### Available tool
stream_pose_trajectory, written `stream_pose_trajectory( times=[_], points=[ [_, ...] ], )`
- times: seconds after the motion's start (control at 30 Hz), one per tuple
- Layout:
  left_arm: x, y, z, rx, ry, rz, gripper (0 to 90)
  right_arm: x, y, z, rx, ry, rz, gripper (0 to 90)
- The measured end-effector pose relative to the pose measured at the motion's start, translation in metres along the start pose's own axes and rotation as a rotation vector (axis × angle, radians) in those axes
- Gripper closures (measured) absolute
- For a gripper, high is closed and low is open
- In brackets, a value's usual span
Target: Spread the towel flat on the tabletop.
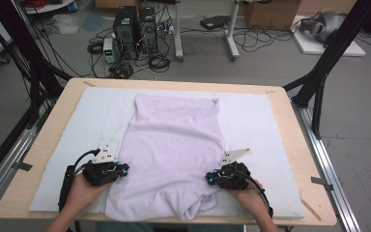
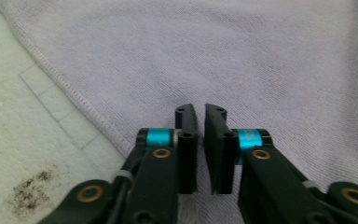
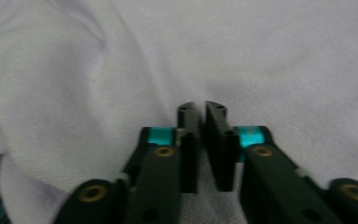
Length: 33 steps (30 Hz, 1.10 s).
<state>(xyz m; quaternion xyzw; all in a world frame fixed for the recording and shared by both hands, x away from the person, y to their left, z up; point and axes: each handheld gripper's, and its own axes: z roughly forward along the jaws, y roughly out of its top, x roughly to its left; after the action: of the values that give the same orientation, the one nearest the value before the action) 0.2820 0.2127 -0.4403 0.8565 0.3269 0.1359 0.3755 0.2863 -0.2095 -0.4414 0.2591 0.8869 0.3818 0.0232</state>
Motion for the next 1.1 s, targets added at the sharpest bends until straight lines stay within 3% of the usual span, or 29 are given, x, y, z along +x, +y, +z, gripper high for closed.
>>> stream_pose_trajectory(
  times=[0.13, 0.33, 0.5, 0.57, 0.67, 0.73, 0.77, 0.9, 1.03, 1.1],
  points=[
    [0.005, 0.006, -0.001, -0.02, 0.001, -0.027, 87.3, -0.002, 0.008, -0.008, -0.02, -0.011, -0.012, 87.4],
    [0.017, 0.027, 0.001, -0.068, 0.044, -0.041, 87.8, -0.017, 0.03, -0.026, -0.069, -0.091, -0.023, 87.6],
    [0.036, 0.052, 0.008, -0.106, 0.109, -0.064, 87.8, -0.042, 0.037, -0.021, -0.098, -0.141, 0.044, 87.7],
    [0.047, 0.058, 0.016, -0.112, 0.142, -0.092, 87.8, -0.053, 0.037, -0.016, -0.101, -0.164, 0.073, 87.8],
    [0.06, 0.06, 0.029, -0.084, 0.184, -0.135, 88.4, -0.069, 0.036, -0.006, -0.086, -0.193, 0.116, 87.7],
    [0.064, 0.058, 0.032, -0.073, 0.164, -0.165, 83.1, -0.077, 0.034, -0.001, -0.069, -0.198, 0.143, 85.4],
    [0.063, 0.057, 0.03, -0.071, 0.156, -0.161, 78.1, -0.078, 0.033, -0.001, -0.071, -0.191, 0.156, 82.4],
    [0.053, 0.054, 0.012, -0.101, 0.117, -0.125, 71.7, -0.068, 0.034, -0.013, -0.118, -0.171, 0.128, 70.5],
    [0.032, 0.048, -0.008, -0.114, 0.077, -0.053, 66.9, -0.046, 0.036, -0.028, -0.133, -0.155, 0.073, 64.9],
    [0.02, 0.041, -0.016, -0.125, 0.062, -0.033, 63.9, -0.032, 0.035, -0.034, -0.137, -0.173, 0.023, 63.6]
  ],
)
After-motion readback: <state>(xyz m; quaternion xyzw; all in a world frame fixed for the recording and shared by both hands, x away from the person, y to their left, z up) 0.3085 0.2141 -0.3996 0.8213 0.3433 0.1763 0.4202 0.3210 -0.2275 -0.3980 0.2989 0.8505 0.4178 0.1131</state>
